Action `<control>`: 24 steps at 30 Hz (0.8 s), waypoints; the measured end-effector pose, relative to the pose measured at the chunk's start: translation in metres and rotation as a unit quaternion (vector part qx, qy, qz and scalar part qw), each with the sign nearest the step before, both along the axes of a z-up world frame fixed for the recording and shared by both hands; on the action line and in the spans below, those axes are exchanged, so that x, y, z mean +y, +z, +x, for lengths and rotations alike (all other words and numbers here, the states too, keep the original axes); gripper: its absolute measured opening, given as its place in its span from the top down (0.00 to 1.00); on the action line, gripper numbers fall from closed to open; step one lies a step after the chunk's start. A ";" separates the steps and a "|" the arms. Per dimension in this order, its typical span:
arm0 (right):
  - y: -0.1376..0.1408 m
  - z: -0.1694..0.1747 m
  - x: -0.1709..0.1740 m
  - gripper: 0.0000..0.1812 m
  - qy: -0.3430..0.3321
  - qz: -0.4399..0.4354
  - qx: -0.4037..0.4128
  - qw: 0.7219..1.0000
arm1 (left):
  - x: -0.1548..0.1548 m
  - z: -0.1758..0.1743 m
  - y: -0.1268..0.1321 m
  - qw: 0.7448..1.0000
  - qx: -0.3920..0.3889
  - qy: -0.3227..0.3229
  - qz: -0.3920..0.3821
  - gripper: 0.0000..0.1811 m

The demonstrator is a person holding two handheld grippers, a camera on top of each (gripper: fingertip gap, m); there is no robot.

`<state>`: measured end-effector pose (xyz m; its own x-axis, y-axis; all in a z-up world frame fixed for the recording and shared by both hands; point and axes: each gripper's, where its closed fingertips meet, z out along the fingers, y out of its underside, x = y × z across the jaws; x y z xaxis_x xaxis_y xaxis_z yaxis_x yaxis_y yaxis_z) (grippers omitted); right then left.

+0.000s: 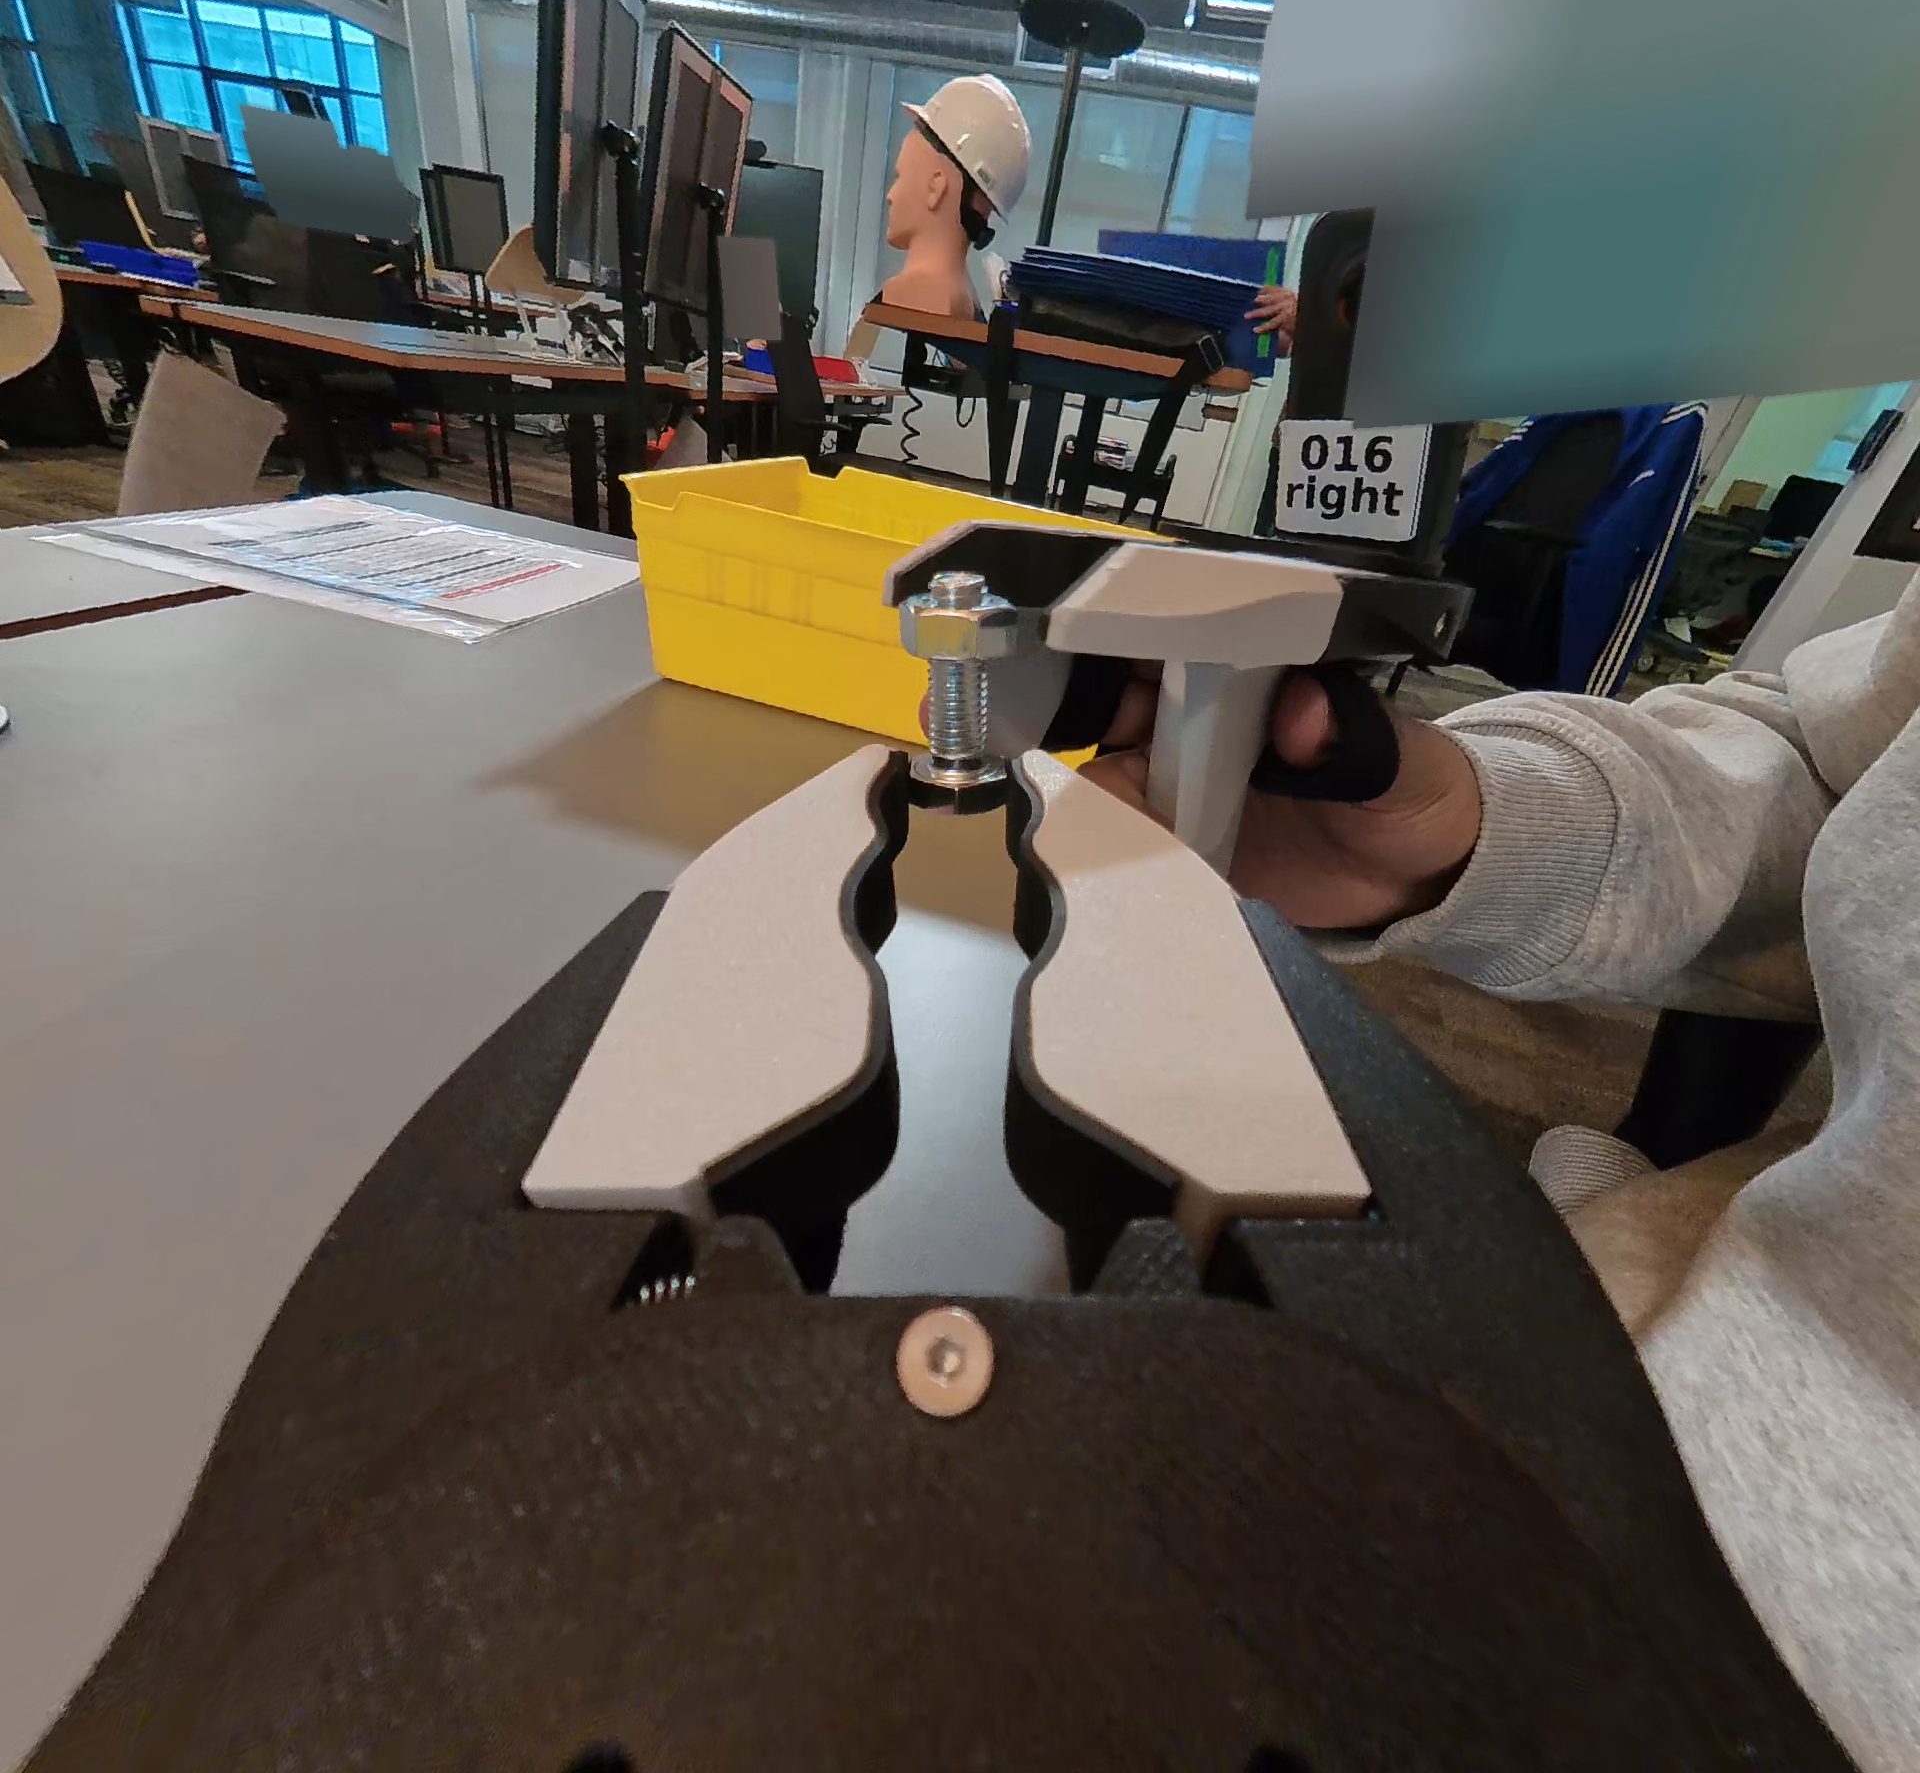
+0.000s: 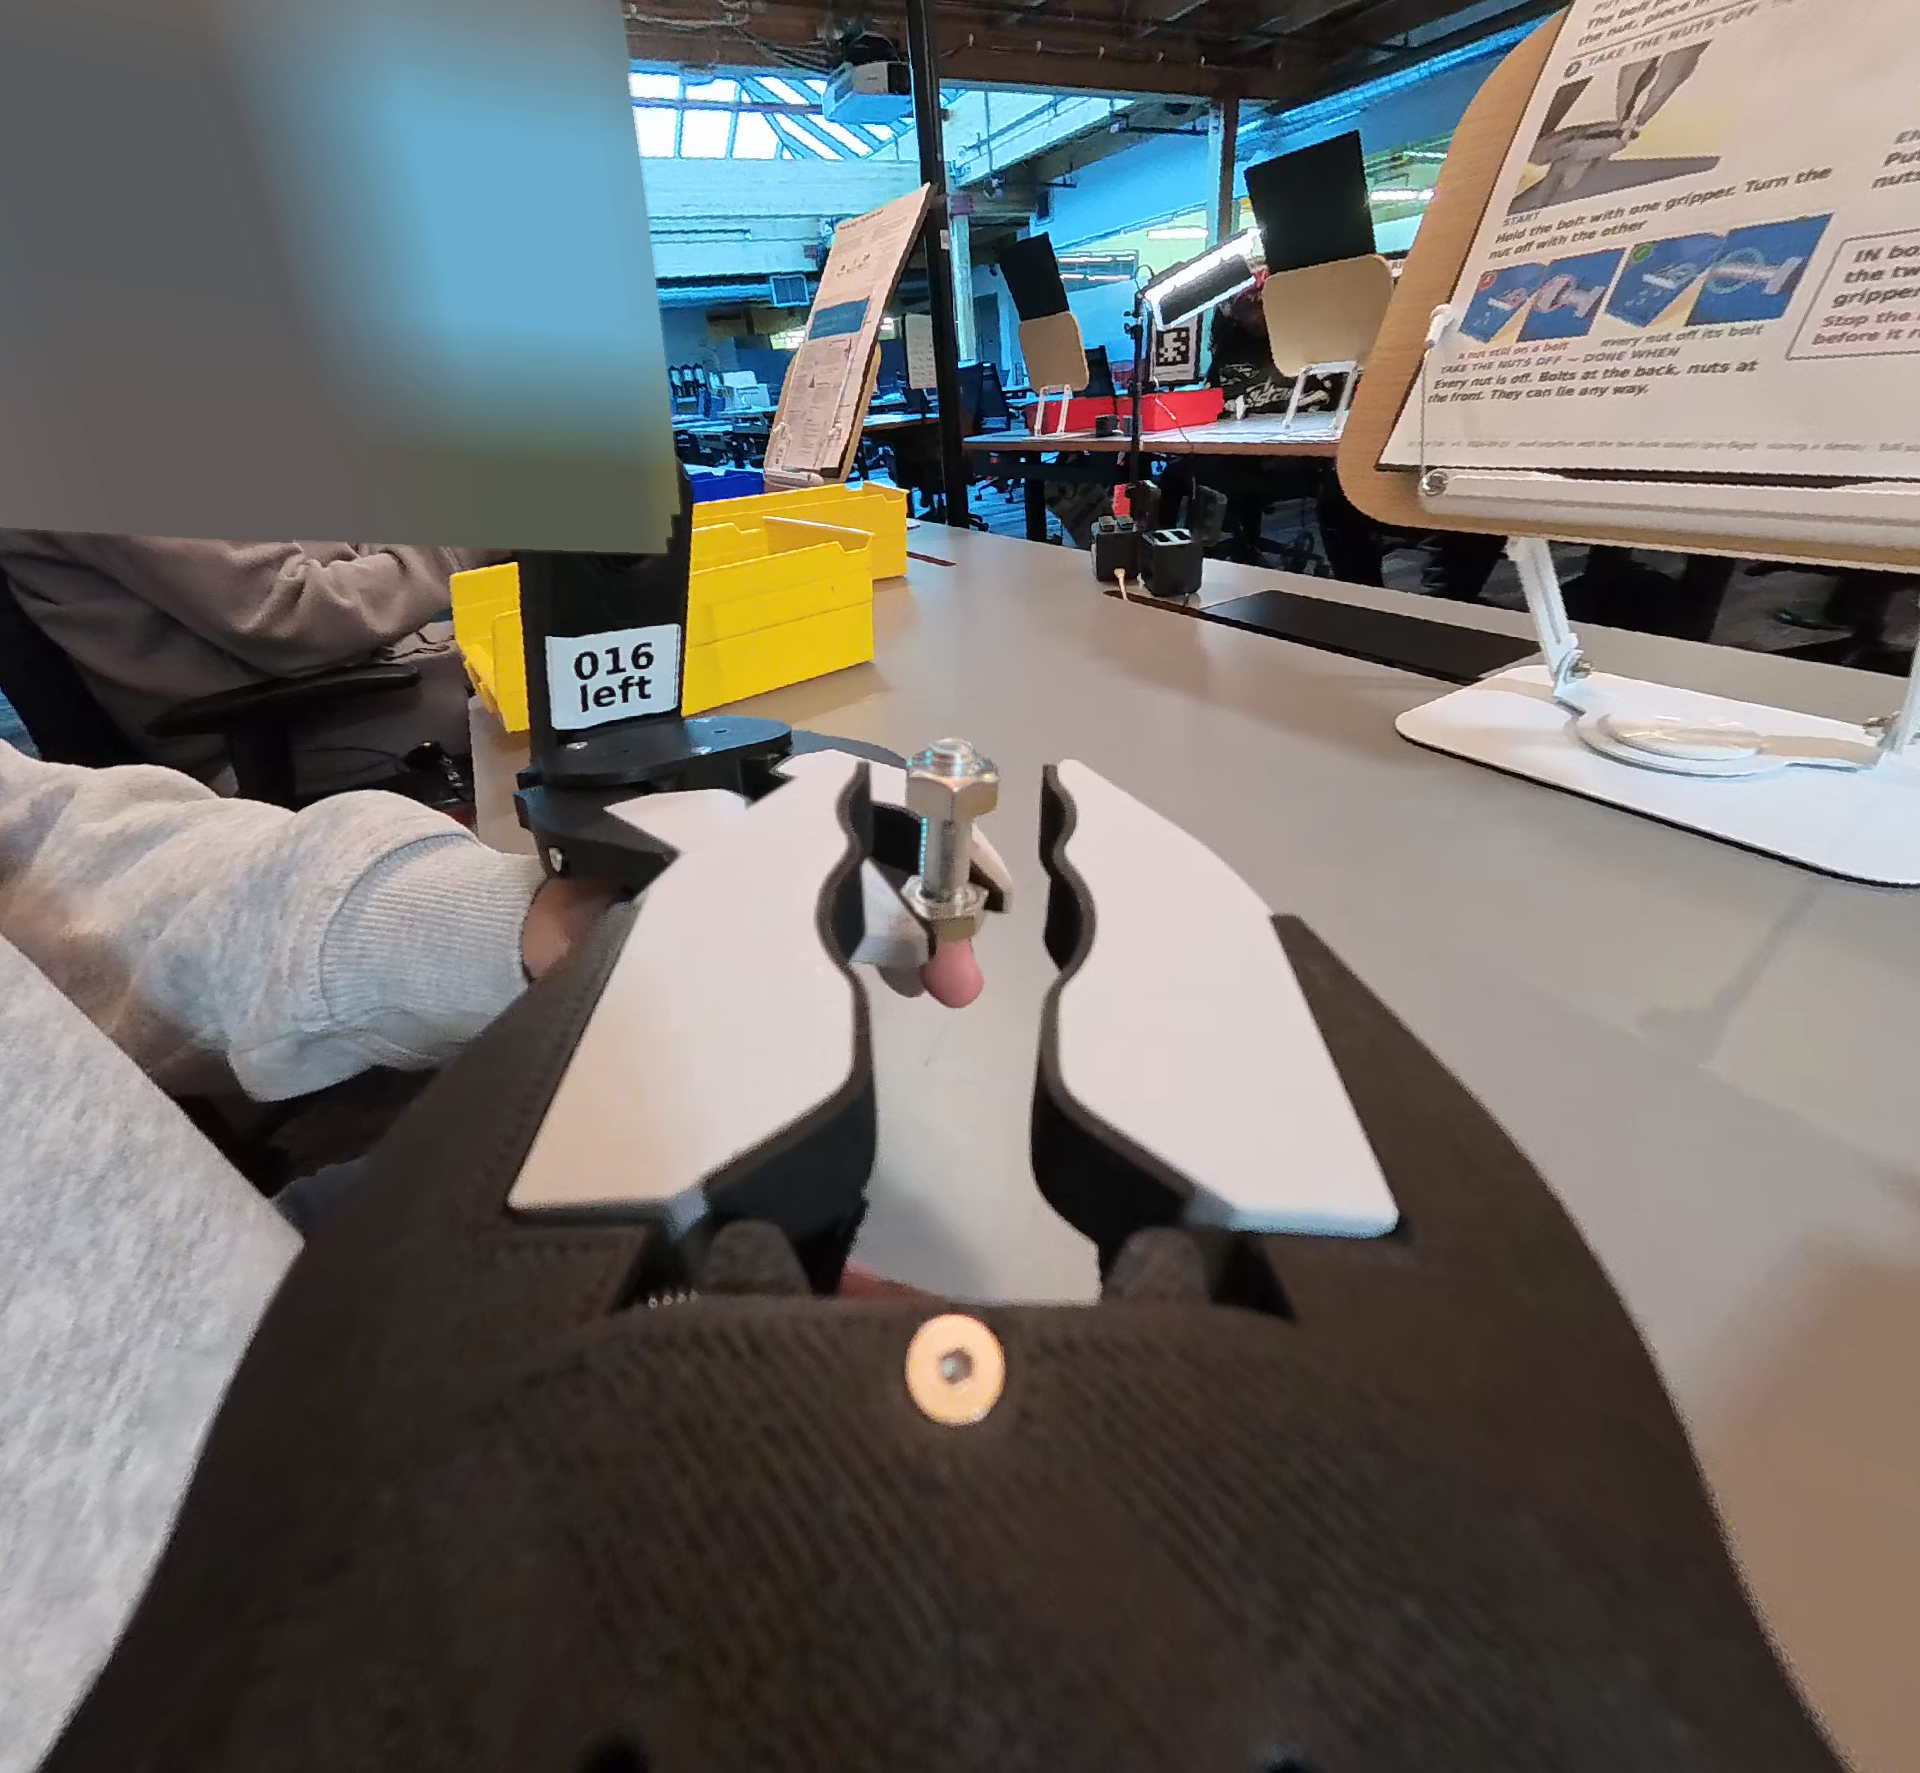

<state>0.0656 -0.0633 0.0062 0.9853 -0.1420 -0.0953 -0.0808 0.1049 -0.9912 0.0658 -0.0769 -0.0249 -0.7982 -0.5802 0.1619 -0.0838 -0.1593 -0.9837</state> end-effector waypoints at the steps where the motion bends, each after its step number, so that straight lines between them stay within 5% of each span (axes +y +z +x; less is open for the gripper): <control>1: 0.001 -0.001 0.000 0.83 0.004 0.003 0.002 1.000 | 0.000 0.000 0.000 1.000 0.001 0.001 -0.002 0.90; 6: 0.004 -0.007 -0.001 0.85 0.027 0.009 0.011 1.000 | 0.002 0.002 0.001 1.000 0.003 0.004 -0.008 0.90; 9: 0.001 -0.011 -0.002 0.97 0.049 -0.004 0.033 0.998 | 0.004 0.003 0.001 1.000 0.006 0.006 -0.013 0.90; 18: 0.002 -0.005 0.000 0.83 0.023 0.003 0.011 1.000 | 0.003 0.002 0.001 1.000 0.003 0.004 -0.012 0.90; 21: 0.001 -0.009 0.002 0.84 0.029 -0.003 0.004 1.000 | 0.003 0.002 0.001 1.000 0.003 0.005 -0.012 0.90; 24: 0.002 -0.014 0.000 0.94 0.043 -0.007 0.001 0.999 | 0.003 0.003 0.001 1.000 0.004 0.006 -0.014 0.90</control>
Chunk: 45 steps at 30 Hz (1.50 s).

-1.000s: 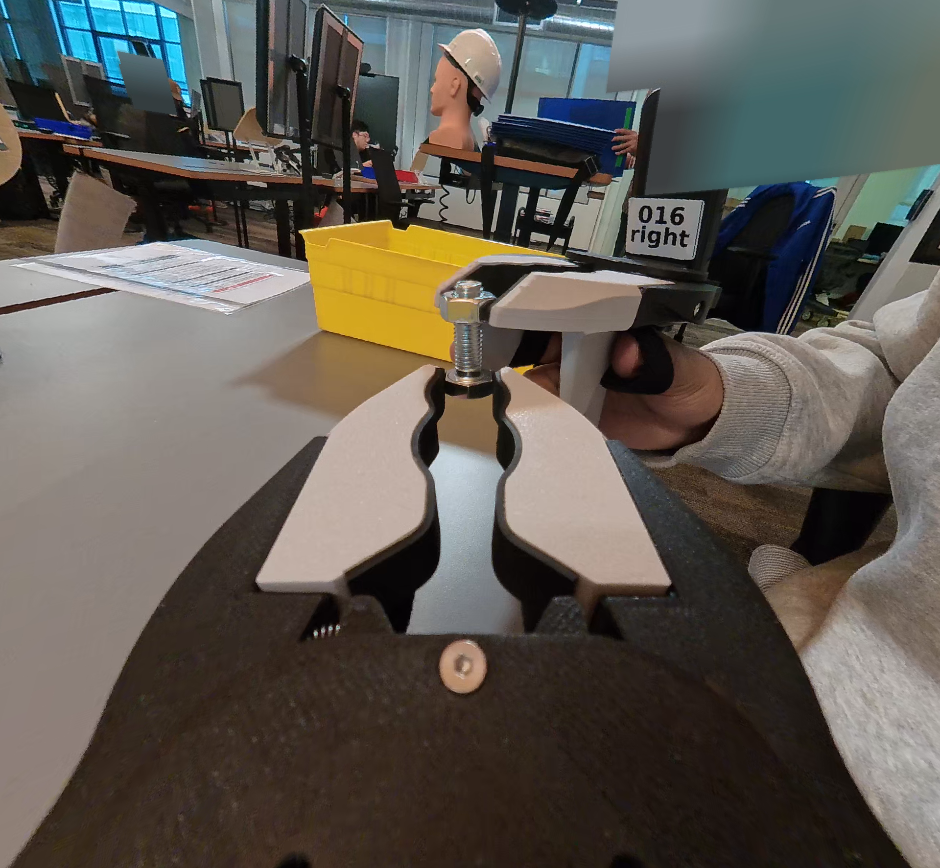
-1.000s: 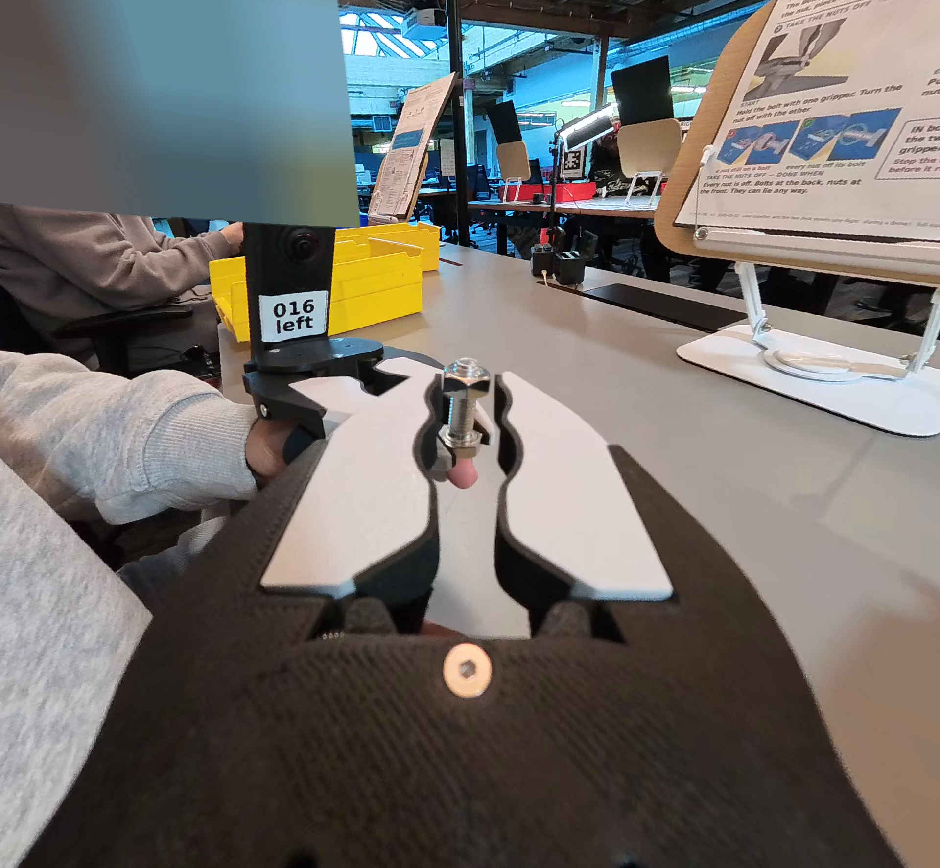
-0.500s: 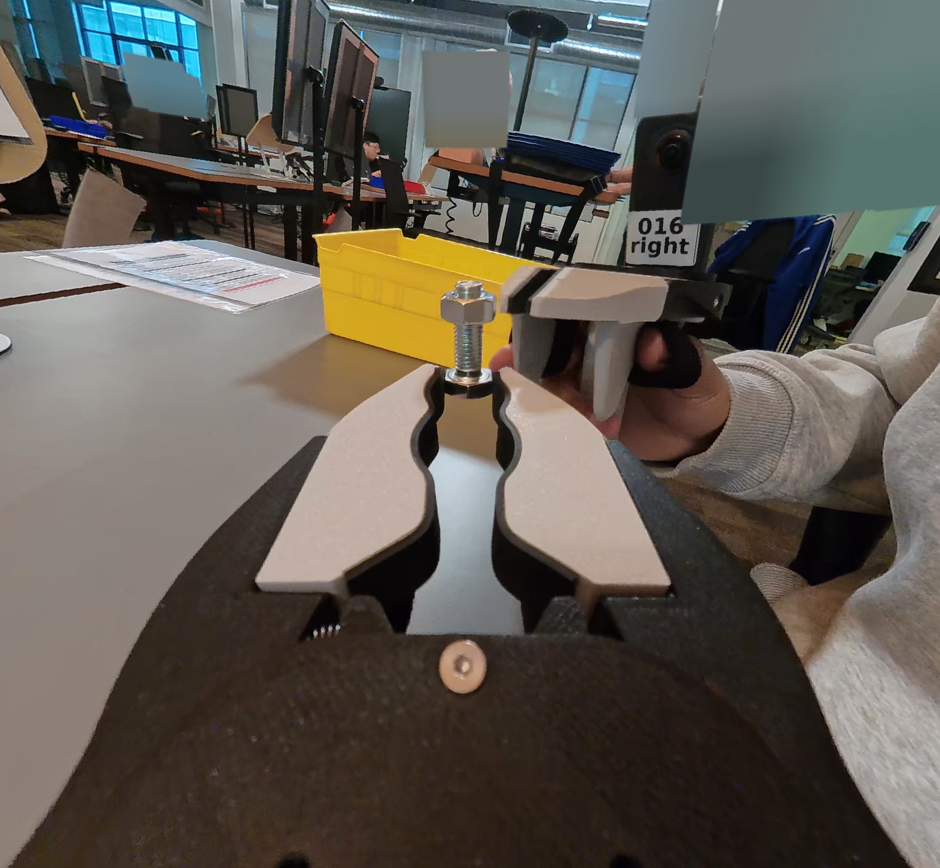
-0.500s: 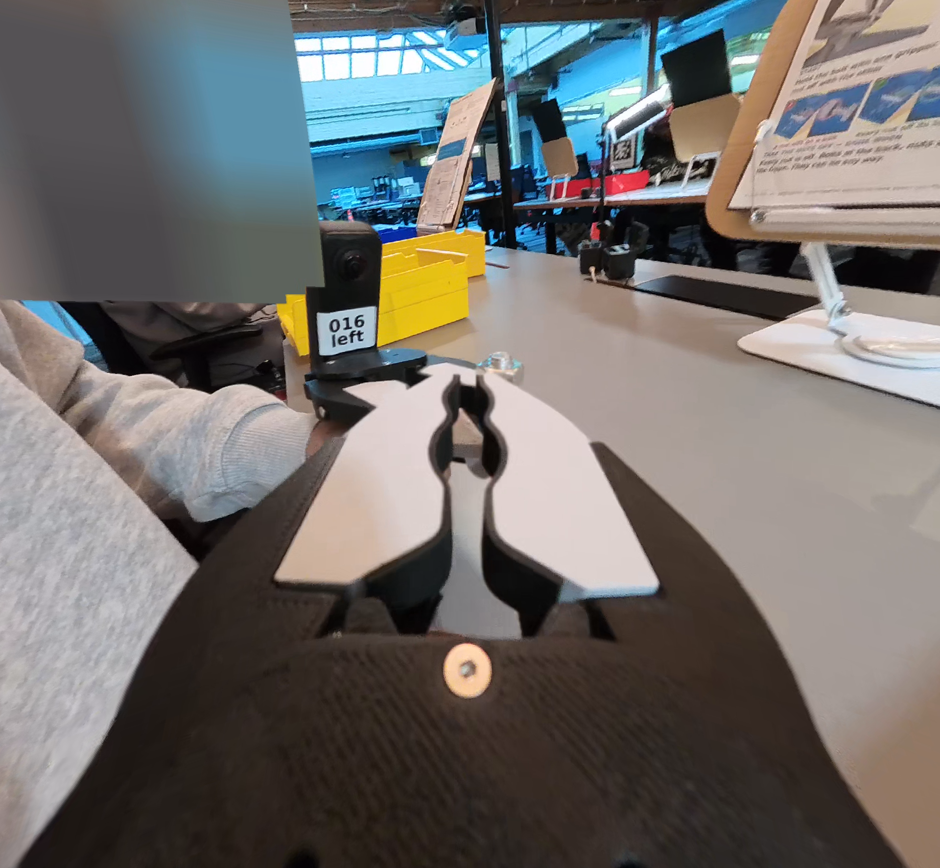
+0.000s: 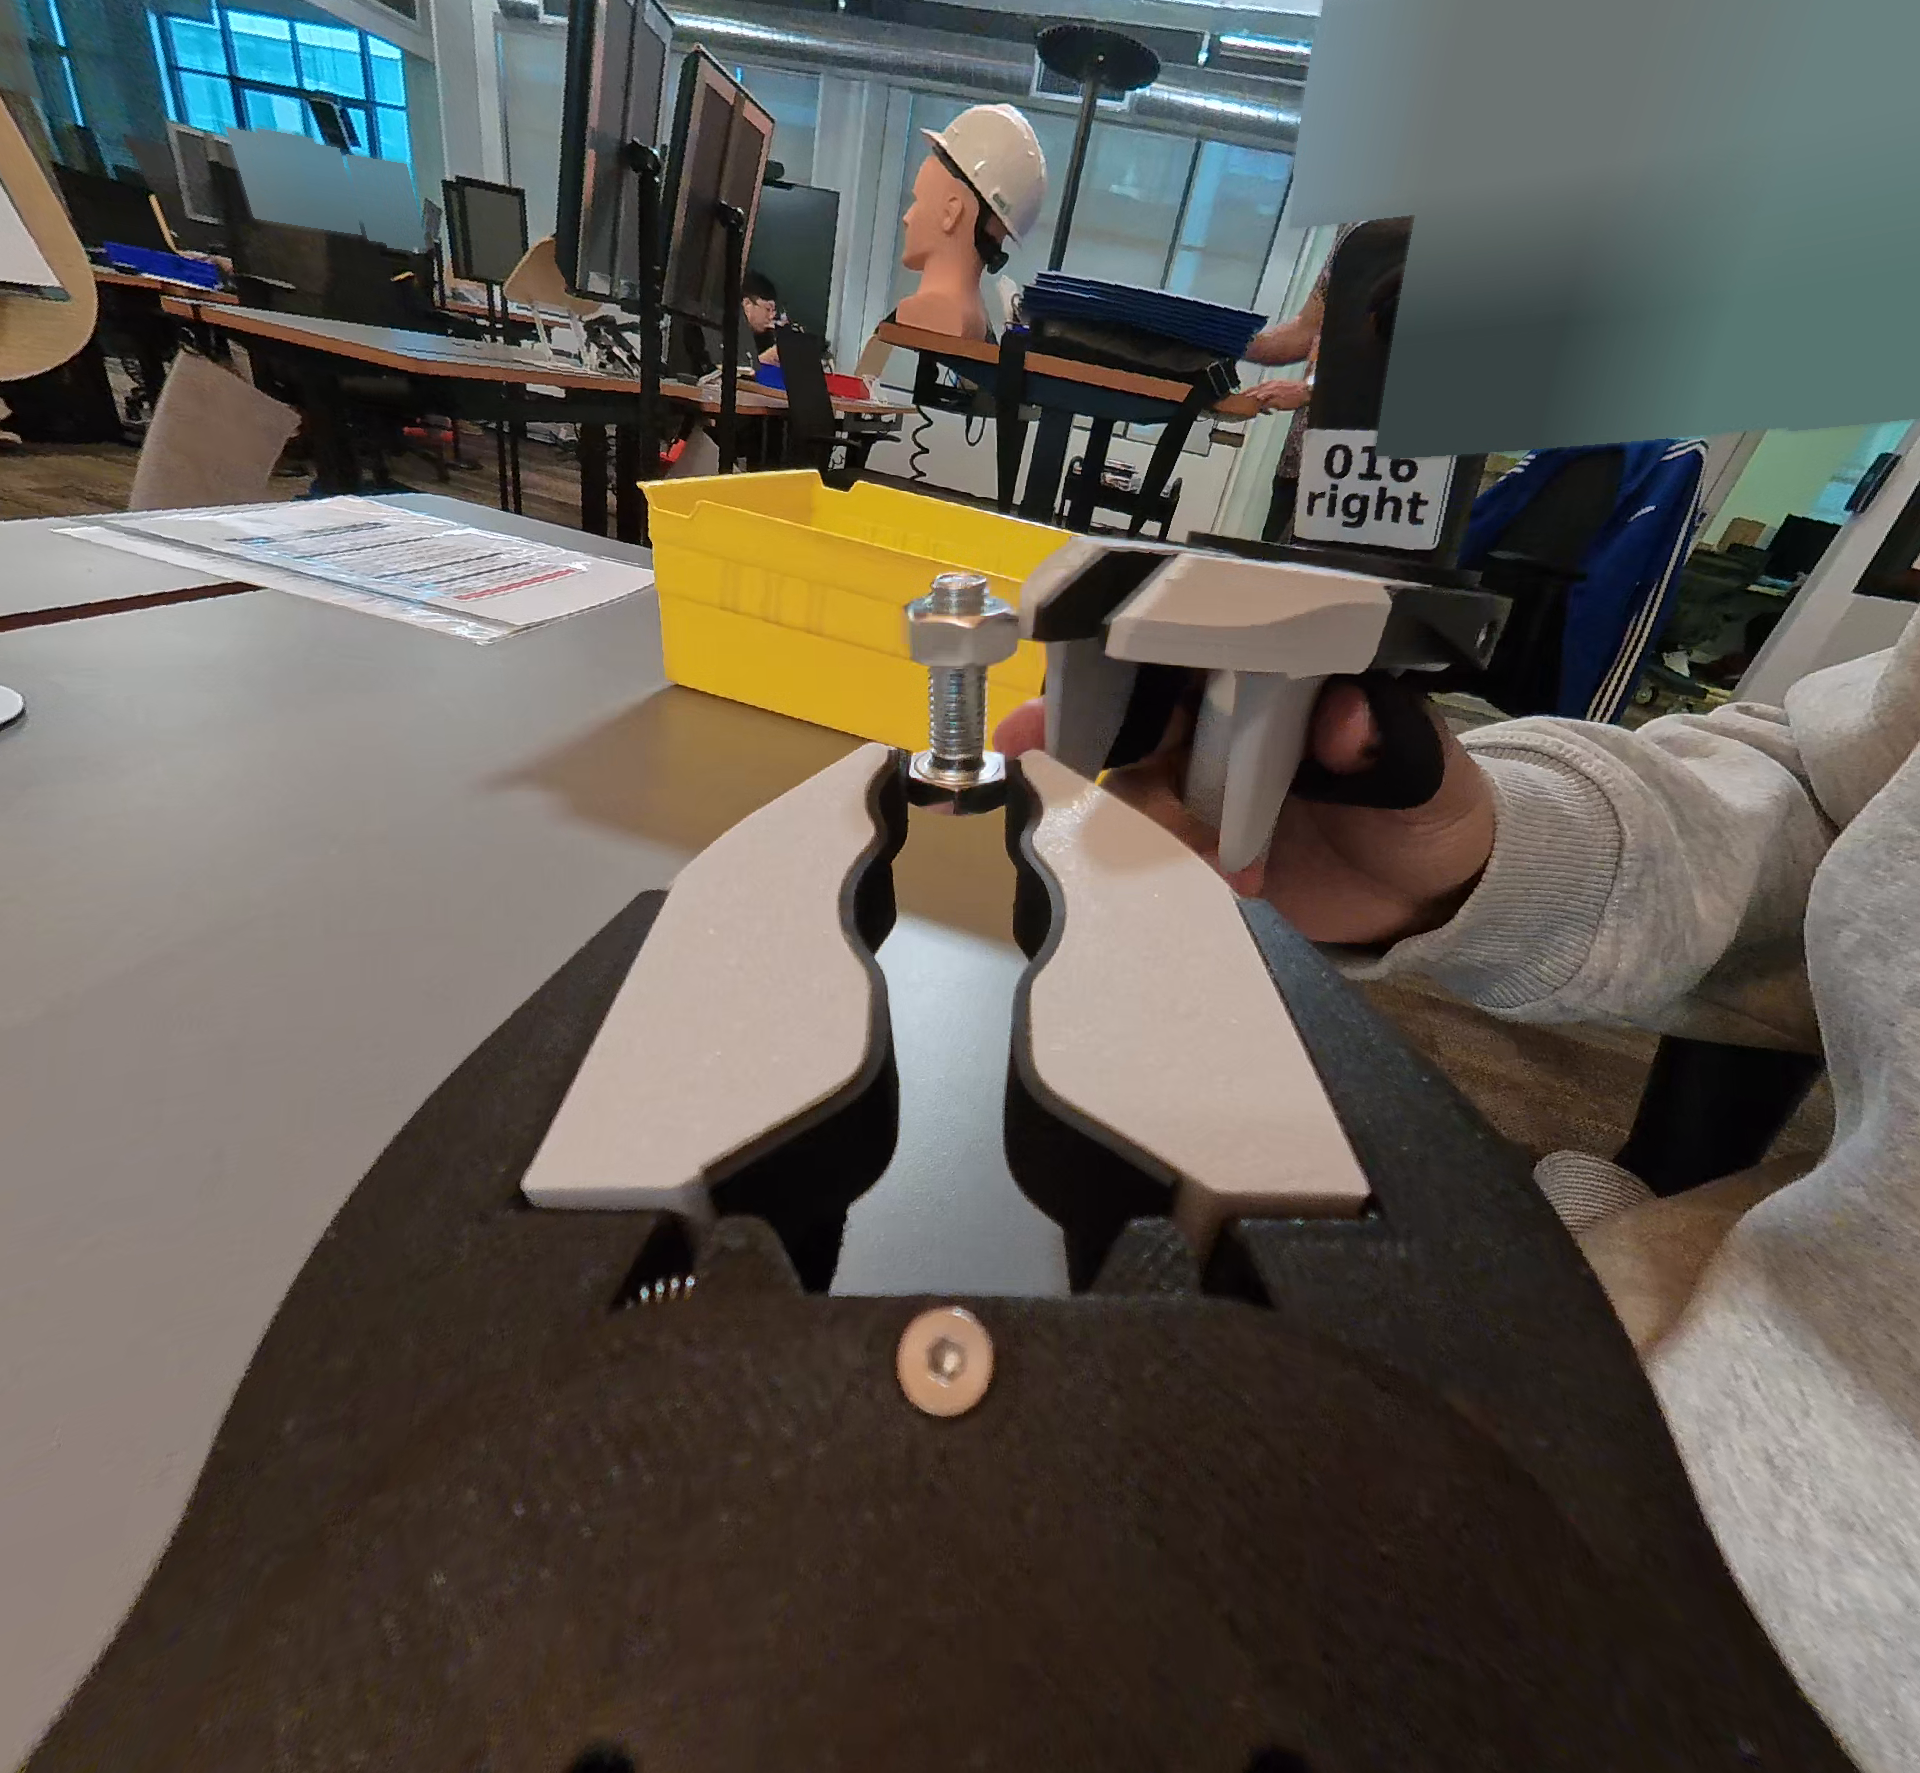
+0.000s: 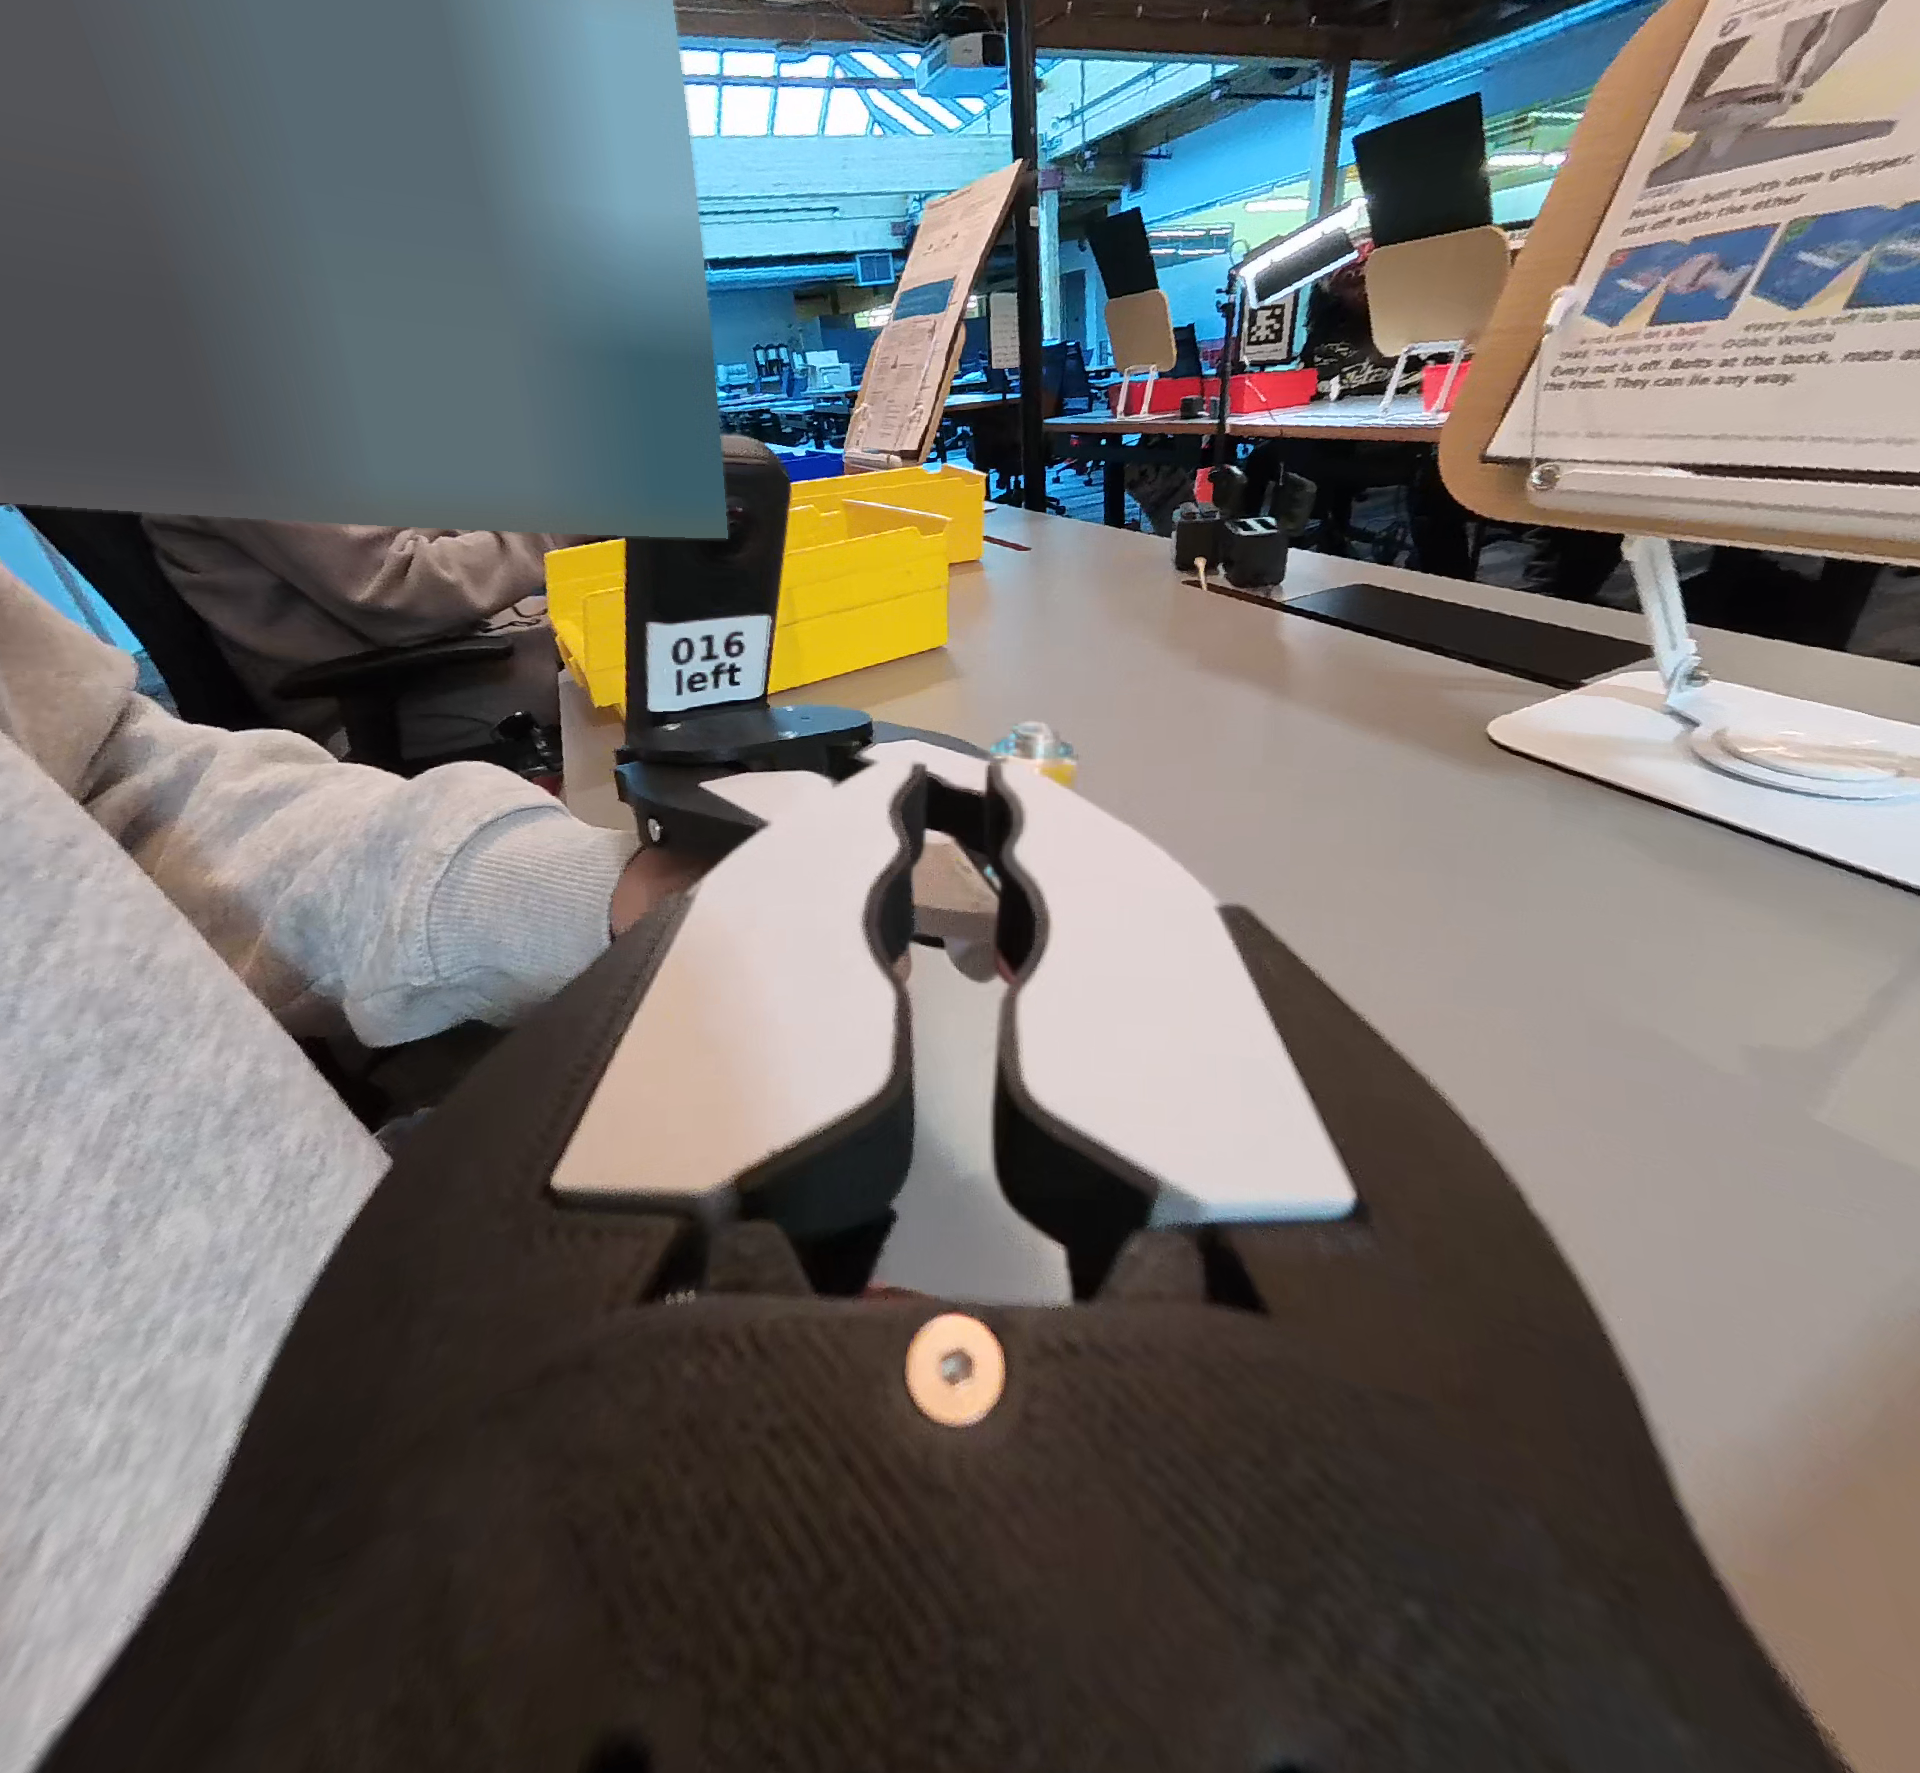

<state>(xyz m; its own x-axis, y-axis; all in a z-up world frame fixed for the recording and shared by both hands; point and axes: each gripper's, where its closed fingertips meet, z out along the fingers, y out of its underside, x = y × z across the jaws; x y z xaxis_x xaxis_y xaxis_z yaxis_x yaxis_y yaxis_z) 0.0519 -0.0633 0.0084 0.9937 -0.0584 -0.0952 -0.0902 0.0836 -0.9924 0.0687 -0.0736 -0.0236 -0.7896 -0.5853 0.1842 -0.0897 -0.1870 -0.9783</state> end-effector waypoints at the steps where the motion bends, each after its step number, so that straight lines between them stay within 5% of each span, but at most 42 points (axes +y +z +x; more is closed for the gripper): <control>1: 0.000 0.001 0.000 0.94 -0.003 0.000 0.001 1.000 | 0.000 0.000 0.000 1.000 0.000 0.000 0.000 0.90; 10: -0.002 0.007 0.003 0.79 -0.021 0.006 -0.001 1.000 | -0.001 0.000 0.000 1.000 -0.002 -0.001 0.002 0.90; 13: -0.002 0.001 0.003 0.83 -0.010 -0.002 -0.008 1.000 | 0.000 0.000 0.000 1.000 -0.002 0.000 0.001 0.90; 15: 0.000 -0.003 0.001 0.95 0.003 -0.004 -0.014 1.000 | 0.000 0.000 0.000 1.000 -0.001 0.000 0.000 0.90; 18: 0.001 -0.001 0.000 0.96 -0.004 -0.001 -0.013 1.000 | 0.000 0.000 0.000 1.000 -0.002 0.000 0.001 0.90; 26: -0.003 0.007 0.003 0.80 -0.024 0.001 -0.003 1.000 | 0.000 0.000 0.000 1.000 -0.002 0.000 0.002 0.90; 34: -0.002 0.002 0.000 0.98 -0.016 -0.014 -0.023 1.000 | 0.000 0.000 0.000 1.000 -0.001 0.000 0.001 0.90; 41: -0.003 0.007 0.003 0.80 -0.031 -0.005 -0.017 0.999 | 0.000 0.000 0.000 1.000 0.000 -0.001 0.002 0.90; 44: -0.004 0.002 0.002 0.87 -0.018 -0.015 -0.018 1.000 | -0.001 0.000 -0.001 1.000 0.001 -0.002 0.002 0.90; 45: -0.004 -0.001 0.001 0.99 -0.008 -0.020 -0.019 1.000 | 0.000 0.000 -0.001 1.000 0.004 -0.001 0.001 0.90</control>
